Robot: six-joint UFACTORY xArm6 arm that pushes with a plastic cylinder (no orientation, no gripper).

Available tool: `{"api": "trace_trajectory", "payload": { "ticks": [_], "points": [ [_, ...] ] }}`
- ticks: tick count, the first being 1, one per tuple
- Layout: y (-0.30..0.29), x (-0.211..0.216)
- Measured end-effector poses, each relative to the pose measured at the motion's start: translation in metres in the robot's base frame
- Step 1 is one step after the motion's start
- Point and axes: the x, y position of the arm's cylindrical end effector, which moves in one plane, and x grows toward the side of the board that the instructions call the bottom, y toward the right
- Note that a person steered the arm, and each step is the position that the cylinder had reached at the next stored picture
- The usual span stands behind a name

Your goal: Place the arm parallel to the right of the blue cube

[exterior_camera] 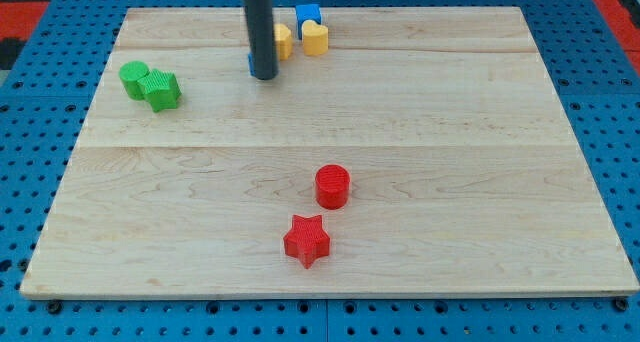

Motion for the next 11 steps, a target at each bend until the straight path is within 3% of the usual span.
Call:
{"api": "trace_trajectory", "payload": {
  "ticks": [1,3,4,5,6,7,8,9,11],
  "points": [
    [-0.034,-0.005],
    [0.023,-0.027],
    [-0.015,-0.025],
    [-0.012,-0.018],
    [0.046,0.030],
    [0.177,0.021],
    [0.281,-0.023],
    [0.281,-0.082],
    [0.274,-0.099]
  ]
}}
